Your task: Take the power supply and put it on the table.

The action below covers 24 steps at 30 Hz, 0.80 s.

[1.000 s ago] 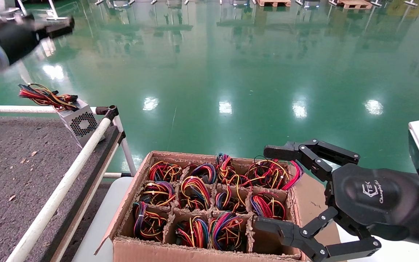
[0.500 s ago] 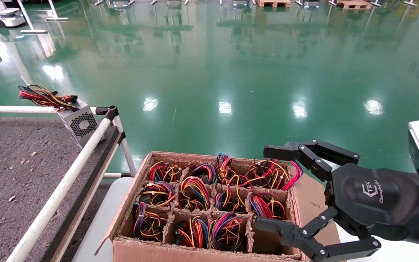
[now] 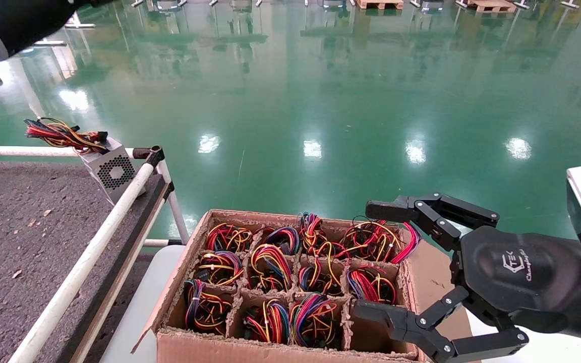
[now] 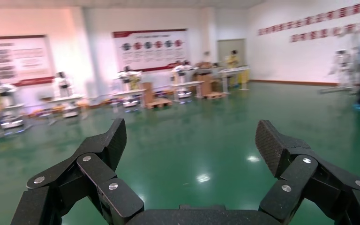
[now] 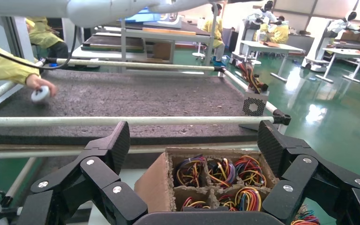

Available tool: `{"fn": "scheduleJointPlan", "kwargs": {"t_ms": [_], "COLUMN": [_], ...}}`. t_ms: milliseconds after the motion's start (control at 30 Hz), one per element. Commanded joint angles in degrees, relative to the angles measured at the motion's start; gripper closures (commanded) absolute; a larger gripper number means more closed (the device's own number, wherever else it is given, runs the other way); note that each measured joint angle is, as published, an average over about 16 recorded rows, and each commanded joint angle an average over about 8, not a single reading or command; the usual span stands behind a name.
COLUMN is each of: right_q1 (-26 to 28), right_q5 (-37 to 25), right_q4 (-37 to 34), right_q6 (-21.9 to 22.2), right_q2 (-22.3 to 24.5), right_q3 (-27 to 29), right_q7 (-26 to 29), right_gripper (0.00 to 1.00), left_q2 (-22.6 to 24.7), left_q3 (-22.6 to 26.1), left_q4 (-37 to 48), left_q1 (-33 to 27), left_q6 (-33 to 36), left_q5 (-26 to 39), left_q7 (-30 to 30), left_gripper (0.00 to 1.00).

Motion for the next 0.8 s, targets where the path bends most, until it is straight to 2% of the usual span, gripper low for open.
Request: {"fn": "scheduleJointPlan", "kwargs": {"t_ms": [33,800], "right_q1": [0.0,0.0], "right_q5": [0.0,0.0], "right_q4": [0.0,0.0], "right_q6": [0.0,0.0], "right_q2": [0.0,0.0], "right_q3": [0.0,0.0], "right_q7": [0.0,0.0], "right_gripper": [0.0,0.0], "left_q2": [-1.06,-13.41], "left_q3": [-0.89,-11.25], "left_q4": [-2.43,-30.63], "left_q1": [1.83,22.99], "left_q6": [1.77,22.28], "left_q5": [0.14,1.71], "left_q7": [-0.89,-11.17], "left_gripper": [0.0,0.0]}}
